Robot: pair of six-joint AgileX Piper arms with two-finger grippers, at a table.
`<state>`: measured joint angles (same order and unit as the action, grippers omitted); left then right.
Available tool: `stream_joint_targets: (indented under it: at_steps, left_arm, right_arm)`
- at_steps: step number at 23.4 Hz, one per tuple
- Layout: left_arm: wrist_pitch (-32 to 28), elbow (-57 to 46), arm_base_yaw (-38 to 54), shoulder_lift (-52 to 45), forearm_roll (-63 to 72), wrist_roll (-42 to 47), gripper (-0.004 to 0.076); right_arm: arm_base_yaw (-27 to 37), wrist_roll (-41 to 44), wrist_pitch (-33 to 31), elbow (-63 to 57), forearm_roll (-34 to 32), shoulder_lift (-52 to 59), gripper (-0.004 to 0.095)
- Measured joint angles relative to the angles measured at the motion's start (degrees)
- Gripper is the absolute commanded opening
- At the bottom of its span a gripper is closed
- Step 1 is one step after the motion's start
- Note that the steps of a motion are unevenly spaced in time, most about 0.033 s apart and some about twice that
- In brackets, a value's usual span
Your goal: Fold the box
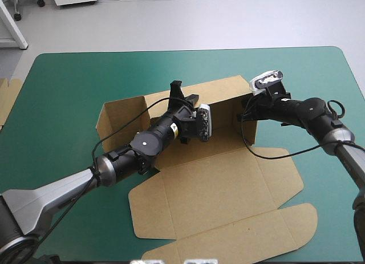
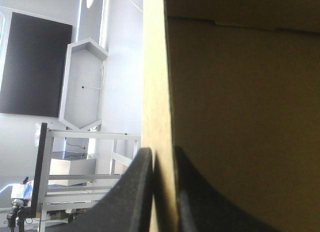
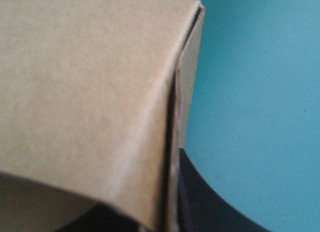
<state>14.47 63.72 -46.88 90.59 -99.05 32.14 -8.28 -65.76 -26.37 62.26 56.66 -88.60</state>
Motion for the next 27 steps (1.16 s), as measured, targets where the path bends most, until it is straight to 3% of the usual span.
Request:
stream_joint_targets:
  at_steps: [6,15,21,27]
  left_arm:
    - [-3.33,0.01,-0.04,-2.27,-0.01,-0.05,0.0244]
    - [-14.78,0.01,-1.66,-5.17,-0.93,-1.13,0.0245]
    - [-16.38,0.01,-2.51,-6.59,-1.27,-1.08,0.0245]
    - [-14.11,0.06,-1.91,-9.03,-1.28,3.14,0.0245]
  right_arm:
    - [-0.2,1.46,0.58,0.0,0.18,-0.06,-0.0017]
    - [-0.49,5.36,1.86,0.0,0.15,-0.06,-0.0017]
    - [-0.49,6.3,2.13,0.0,-0.05,-0.06,-0.0017]
    - [-0.49,6.73,2.2,0.0,-0.11,-0.06,-0.0017]
